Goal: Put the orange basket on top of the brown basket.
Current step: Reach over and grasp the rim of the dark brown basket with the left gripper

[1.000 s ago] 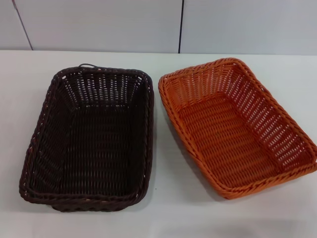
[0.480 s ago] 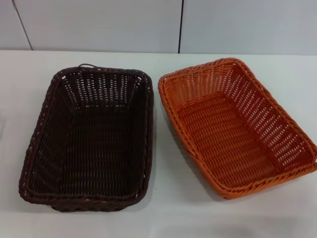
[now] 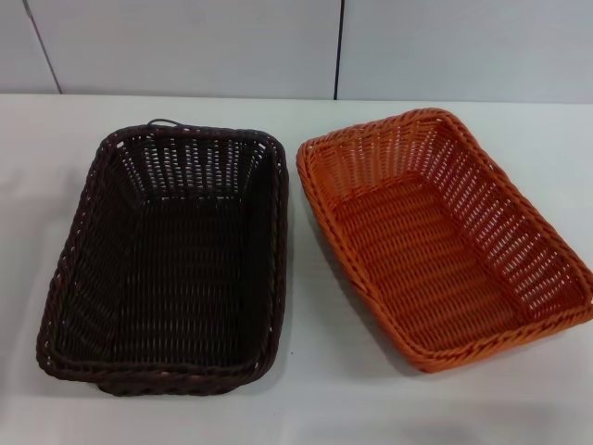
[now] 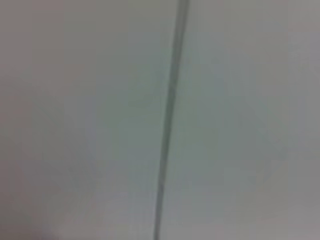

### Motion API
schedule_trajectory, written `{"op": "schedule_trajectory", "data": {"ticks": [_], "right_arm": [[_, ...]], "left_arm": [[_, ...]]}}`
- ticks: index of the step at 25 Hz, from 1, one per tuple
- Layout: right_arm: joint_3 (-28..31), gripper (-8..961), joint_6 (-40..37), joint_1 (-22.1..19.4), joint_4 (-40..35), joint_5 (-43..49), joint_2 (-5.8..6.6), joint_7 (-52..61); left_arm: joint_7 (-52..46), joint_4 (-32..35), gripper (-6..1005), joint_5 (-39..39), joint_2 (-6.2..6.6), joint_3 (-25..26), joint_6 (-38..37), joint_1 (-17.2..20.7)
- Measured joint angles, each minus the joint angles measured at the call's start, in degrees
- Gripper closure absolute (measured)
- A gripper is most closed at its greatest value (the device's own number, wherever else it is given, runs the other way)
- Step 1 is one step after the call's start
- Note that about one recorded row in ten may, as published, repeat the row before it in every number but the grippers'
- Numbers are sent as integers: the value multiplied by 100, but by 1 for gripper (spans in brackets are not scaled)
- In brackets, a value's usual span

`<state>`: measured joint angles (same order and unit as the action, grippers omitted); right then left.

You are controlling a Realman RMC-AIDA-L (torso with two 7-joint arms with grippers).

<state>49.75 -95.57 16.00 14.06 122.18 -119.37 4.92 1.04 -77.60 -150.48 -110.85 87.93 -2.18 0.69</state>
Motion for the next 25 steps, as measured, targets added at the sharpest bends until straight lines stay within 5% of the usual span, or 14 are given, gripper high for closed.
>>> {"op": "schedule_trajectory", "data": {"ticks": [1,2,5,6,7,10,13,25], "right_arm": [[3,126,84,15,-7,-1,4,0],[3,126,84,15,-7,-1,4,0],[6,126,231,48,-20,-2,8,0],[10,126,295,57,-26,-2,10,-1],[10,126,295,57,-26,-2,10,-1],[10,126,355,74,-44,-1,17,-20],[10,126,395,88,-61,-2,19,-27],[-45,126,385,125,-248,17,19,-44]], "left_arm": [[378,-1385,212,-47,-190,390,1956,135],[695,-1865,213,-47,-360,593,2865,115],[695,-1865,215,-47,-360,593,2865,115],[1116,-2871,216,-23,-734,1076,5032,-145],[1096,-2947,217,-22,-727,1076,5325,-228],[1077,-2980,219,-38,-721,1068,5536,-297],[1038,-2770,221,-431,-729,893,6234,-761],[975,-2034,229,-723,-731,717,6343,-1109]]}}
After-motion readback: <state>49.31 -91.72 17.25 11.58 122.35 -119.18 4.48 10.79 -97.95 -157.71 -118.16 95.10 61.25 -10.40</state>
